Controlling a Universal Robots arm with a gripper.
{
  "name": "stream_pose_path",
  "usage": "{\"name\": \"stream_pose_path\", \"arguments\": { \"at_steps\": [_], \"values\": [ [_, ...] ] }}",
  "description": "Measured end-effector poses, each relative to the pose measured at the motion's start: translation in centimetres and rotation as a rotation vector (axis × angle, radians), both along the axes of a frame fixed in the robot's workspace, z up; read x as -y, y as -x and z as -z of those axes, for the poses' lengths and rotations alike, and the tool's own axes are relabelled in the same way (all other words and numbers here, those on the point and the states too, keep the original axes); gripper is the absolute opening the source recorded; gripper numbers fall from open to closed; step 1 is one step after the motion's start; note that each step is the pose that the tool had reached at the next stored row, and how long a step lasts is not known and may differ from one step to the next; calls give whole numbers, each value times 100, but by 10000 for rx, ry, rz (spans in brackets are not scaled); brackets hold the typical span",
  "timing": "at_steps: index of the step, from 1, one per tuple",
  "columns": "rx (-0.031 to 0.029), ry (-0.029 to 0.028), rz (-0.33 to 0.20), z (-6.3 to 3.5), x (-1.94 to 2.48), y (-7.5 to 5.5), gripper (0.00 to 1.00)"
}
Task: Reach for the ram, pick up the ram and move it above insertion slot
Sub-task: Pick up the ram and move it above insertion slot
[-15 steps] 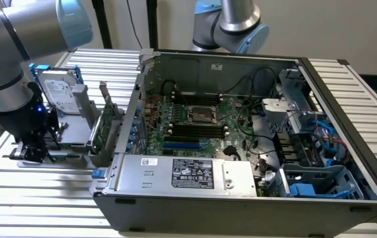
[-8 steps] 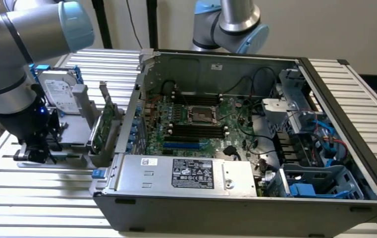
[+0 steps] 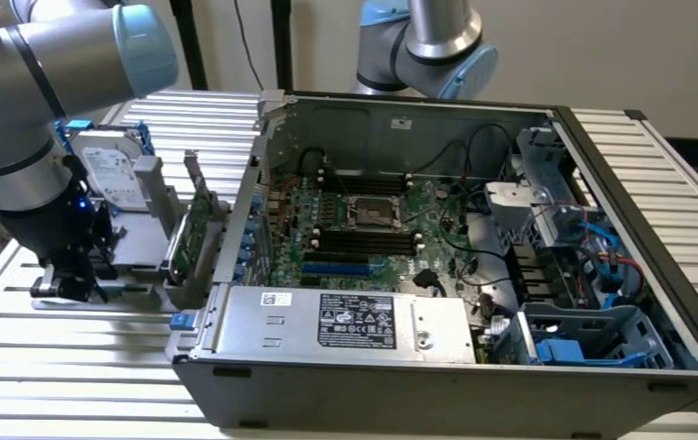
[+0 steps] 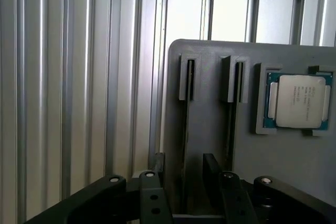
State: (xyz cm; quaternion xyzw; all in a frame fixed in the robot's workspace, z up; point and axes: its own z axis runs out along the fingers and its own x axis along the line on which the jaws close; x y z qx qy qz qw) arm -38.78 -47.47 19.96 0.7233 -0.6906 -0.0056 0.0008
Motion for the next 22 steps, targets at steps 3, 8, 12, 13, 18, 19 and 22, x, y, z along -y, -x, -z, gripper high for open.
{"name": "stream_pose_path", "arguments": {
  "at_steps": [3, 8, 12, 13, 18, 19, 22],
  "values": [
    [-2, 1, -2, 16, -5, 0, 34],
    [-42, 1, -2, 18, -6, 0, 16],
    [-75, -1, -2, 17, -7, -4, 13],
    [-90, 0, -2, 16, -7, -5, 13],
    [-150, 1, -2, -22, -6, -11, 13],
    [-153, 0, -2, -37, -6, -13, 13],
    [-154, 0, -2, -87, -7, -20, 13]
  ]
}}
